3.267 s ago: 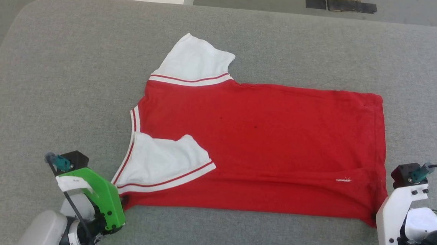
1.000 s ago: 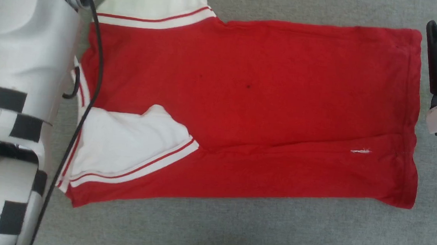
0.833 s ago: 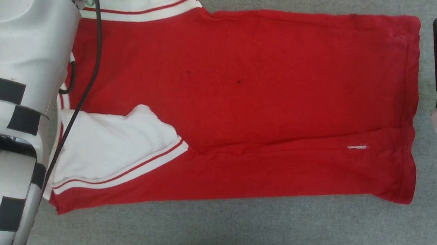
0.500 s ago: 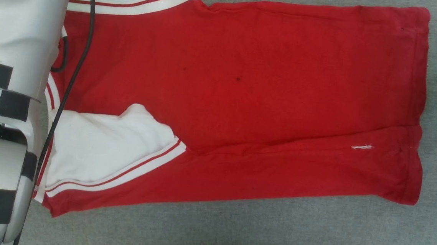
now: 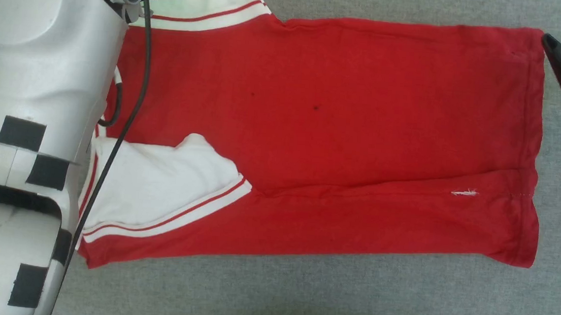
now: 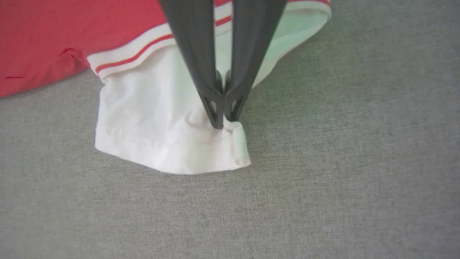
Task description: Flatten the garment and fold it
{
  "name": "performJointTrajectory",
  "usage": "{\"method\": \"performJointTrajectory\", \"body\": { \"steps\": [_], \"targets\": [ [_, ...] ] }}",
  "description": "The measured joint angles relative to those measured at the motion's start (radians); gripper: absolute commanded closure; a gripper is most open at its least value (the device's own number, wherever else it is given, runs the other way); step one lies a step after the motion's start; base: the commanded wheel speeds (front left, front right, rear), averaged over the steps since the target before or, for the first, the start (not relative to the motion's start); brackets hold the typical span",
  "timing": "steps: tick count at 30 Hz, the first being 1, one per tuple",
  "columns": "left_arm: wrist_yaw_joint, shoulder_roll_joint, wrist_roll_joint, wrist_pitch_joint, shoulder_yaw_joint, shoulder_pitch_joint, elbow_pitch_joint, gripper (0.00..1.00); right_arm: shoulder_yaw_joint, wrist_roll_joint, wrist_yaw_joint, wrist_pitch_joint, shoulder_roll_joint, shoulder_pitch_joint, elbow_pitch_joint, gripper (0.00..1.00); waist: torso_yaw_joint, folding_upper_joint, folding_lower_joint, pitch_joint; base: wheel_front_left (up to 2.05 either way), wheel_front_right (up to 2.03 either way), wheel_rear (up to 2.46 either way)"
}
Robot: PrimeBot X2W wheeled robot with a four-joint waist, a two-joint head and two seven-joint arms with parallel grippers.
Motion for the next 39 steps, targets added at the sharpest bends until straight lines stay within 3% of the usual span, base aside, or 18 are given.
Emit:
{"method": "performJointTrajectory", "body": {
  "steps": [4,7,17,18,20,26,39],
  "targets": [
    [0.009,0.003,-0.004,0.016,0.0,0.005,-0.054,1.0,0.069,0.006,0.0,0.197,-0.036,-0.091,0.045,0.0,0.017,0.0,0.0,-0.004,0.0,0.0,0.0],
    [0.012,0.007,-0.007,0.021,0.0,0.008,-0.094,1.0,0.104,0.006,0.0,0.283,-0.048,-0.124,0.075,0.0,0.031,0.0,0.0,0.006,0.0,0.0,0.0],
    [0.031,0.022,-0.018,0.027,0.003,0.05,-0.187,1.0,0.19,0.022,0.0,0.33,-0.078,-0.163,0.115,0.0,0.056,-0.0001,0.0,0.055,0.0,0.0,0.0],
    [0.032,0.023,-0.019,0.027,0.003,0.056,-0.192,1.0,0.193,0.031,0.0,0.335,-0.084,-0.165,0.115,0.25,0.058,-0.0001,0.0,0.057,0.0,0.0,0.0],
    [0.035,0.026,-0.023,0.027,0.004,0.065,-0.201,1.0,0.195,0.047,0.0,0.342,-0.091,-0.169,0.115,1.0,0.06,-0.0001,0.0,0.058,0.0,0.0,0.0],
    [0.033,0.031,-0.035,0.01,0.015,0.083,-0.225,1.0,0.198,0.062,0.0,0.309,-0.09,-0.169,0.121,1.0,0.062,-0.0001,0.0001,0.046,0.0,0.0,0.0],
    [-0.016,0.054,-0.13,-0.101,0.092,0.203,-0.342,1.0,0.124,0.066,0.0,0.08,-0.044,-0.092,0.188,1.0,0.064,0.0,0.0001,-0.095,0.0,0.0,0.0]
  ]
}}
